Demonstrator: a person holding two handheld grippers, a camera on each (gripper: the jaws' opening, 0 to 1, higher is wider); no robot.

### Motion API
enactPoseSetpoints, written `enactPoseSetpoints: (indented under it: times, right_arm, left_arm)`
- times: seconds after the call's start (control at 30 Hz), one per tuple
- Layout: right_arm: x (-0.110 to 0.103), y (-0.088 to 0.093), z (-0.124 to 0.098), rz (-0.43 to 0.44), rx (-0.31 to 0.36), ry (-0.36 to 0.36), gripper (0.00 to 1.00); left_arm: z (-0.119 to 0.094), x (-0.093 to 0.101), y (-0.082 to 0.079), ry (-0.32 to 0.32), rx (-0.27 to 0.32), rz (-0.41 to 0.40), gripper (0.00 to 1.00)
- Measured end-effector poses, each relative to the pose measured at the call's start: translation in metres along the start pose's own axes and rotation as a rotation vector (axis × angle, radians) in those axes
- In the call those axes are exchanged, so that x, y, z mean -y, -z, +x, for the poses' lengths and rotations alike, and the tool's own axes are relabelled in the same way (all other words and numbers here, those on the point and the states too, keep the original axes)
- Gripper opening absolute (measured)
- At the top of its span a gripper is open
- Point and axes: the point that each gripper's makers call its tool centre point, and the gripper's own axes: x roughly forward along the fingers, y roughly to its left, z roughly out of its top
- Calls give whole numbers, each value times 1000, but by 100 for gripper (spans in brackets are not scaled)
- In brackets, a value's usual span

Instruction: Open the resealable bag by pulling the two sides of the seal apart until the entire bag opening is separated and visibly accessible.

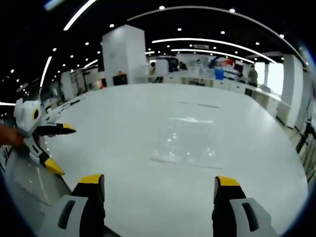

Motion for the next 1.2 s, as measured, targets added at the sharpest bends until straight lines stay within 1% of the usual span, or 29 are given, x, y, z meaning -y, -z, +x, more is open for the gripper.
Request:
enactPoseSetpoints:
  times: [0.3, 0.53, 0.6, 0.83, 1.2]
  right_arm:
    - [0, 1, 0, 9, -1, 3, 91]
    - [0, 2, -1, 7, -3, 0, 92]
    - [-1, 1, -1, 4, -1, -1, 92]
    - [1, 1, -1, 6, 2, 5, 95]
    - [1, 0, 0, 3, 2, 6, 97]
  left_arm:
    - [-1, -3, 1, -15, -1, -5, 96]
    - [0, -5, 4, -24, -10, 1, 99]
    - [0, -5, 6, -24, -20, 2, 100]
    - [0, -3, 5, -18, -19, 9, 100]
    - [0, -6, 6, -29, -22, -1, 100]
